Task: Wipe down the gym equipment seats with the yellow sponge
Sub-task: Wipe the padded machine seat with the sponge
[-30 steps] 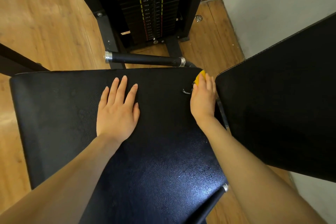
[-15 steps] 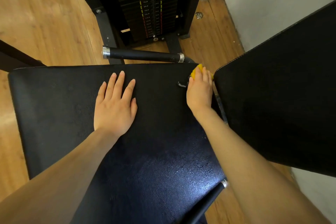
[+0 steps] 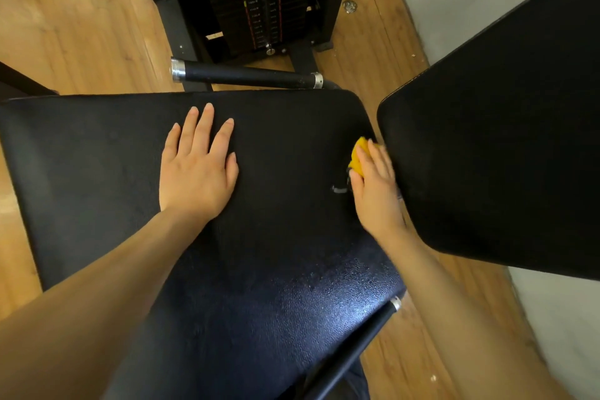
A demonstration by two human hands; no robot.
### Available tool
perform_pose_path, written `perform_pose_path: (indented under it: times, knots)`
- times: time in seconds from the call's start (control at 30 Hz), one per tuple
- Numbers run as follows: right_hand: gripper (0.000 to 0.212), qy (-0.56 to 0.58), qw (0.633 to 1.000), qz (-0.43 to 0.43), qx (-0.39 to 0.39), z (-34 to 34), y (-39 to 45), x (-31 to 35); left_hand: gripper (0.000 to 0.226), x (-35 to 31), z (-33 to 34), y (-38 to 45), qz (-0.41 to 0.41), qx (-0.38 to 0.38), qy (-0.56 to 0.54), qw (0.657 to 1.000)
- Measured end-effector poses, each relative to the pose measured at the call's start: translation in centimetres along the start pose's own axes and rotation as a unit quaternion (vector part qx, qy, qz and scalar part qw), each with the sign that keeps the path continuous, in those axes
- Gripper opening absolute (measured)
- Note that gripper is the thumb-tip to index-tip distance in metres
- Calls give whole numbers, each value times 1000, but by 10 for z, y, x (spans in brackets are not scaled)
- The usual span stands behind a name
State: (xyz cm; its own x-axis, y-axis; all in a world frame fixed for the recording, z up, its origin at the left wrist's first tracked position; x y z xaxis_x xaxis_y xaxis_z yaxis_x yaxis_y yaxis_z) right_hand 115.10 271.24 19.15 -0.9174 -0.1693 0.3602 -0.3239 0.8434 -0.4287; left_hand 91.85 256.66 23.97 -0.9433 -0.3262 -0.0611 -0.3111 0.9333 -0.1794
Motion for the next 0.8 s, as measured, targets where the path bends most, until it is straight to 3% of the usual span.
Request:
perform_pose_path:
  times: [0.13, 0.33, 0.53, 0.6, 0.67, 0.8]
  knots:
    - [50, -19, 998, 42, -51, -3, 22, 15, 53, 1, -1, 0, 1, -7, 1, 1000]
    - [51, 41, 998, 34, -43, 10, -15, 24, 53, -1, -1, 0, -1, -13, 5, 1000]
    - [51, -26, 975, -219, 0, 51, -86, 87, 53, -1, -1, 0, 3, -18, 7, 1000]
    - [51, -44, 968, -246, -1, 46, -71, 78, 53, -1, -1, 1, 5, -21, 8, 1000]
    - [51, -36, 980, -194, -39, 32, -45, 55, 53, -1, -1, 0, 4, -24, 9, 1000]
    - [50, 43, 997, 11, -68, 13, -20, 12, 52, -1, -1, 0, 4, -31, 3, 1000]
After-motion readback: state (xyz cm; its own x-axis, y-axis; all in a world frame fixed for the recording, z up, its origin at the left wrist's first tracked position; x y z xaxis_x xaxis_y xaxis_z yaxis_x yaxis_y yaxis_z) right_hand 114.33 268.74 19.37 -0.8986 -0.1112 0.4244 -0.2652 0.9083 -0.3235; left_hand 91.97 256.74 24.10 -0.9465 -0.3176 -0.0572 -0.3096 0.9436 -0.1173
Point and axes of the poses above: each hand's wrist, its own y-axis towards the middle knuckle, its own z-axis out of the palm, x = y × z, the point moved 7 cm from there along y, towards the middle knuckle, and after that the axes turned 15 degrees about z, right-handed, at the moved point
